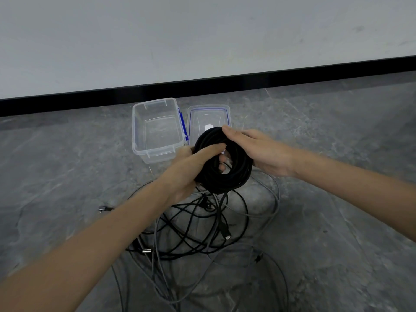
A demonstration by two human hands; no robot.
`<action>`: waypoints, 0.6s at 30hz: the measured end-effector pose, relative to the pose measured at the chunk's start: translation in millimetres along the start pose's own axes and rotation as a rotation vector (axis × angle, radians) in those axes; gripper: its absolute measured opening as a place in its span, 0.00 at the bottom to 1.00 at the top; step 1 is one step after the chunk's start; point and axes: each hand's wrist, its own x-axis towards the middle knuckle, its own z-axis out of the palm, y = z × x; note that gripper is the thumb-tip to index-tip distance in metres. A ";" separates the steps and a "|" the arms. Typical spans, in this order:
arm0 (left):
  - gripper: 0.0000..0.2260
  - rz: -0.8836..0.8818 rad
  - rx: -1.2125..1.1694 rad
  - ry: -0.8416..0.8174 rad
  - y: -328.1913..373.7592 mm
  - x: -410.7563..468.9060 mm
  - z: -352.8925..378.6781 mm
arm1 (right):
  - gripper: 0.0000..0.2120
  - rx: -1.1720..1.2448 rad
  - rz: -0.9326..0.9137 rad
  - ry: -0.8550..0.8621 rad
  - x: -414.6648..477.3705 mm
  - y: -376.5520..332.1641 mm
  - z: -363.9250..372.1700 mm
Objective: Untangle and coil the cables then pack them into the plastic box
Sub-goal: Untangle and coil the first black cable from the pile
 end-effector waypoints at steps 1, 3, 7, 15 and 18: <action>0.06 -0.022 -0.001 0.000 0.1 0.2 -0.3 | 0.19 -0.011 0.004 0.010 0.2 0.8 -0.6; 0.08 -0.056 0.035 0.020 -1.2 0.8 -1.5 | 0.18 -0.061 -0.019 0.055 0.3 2.6 -0.7; 0.19 -0.056 0.086 0.055 -4.0 1.8 -3.3 | 0.17 -0.129 -0.078 0.093 -0.1 7.4 0.7; 0.14 -0.084 -0.067 -0.075 -2.8 -0.4 -10.1 | 0.23 -0.221 -0.168 0.155 1.1 8.7 3.5; 0.10 -0.140 -0.101 -0.078 -1.0 -1.3 -10.5 | 0.26 -0.313 -0.226 0.166 2.1 8.1 6.4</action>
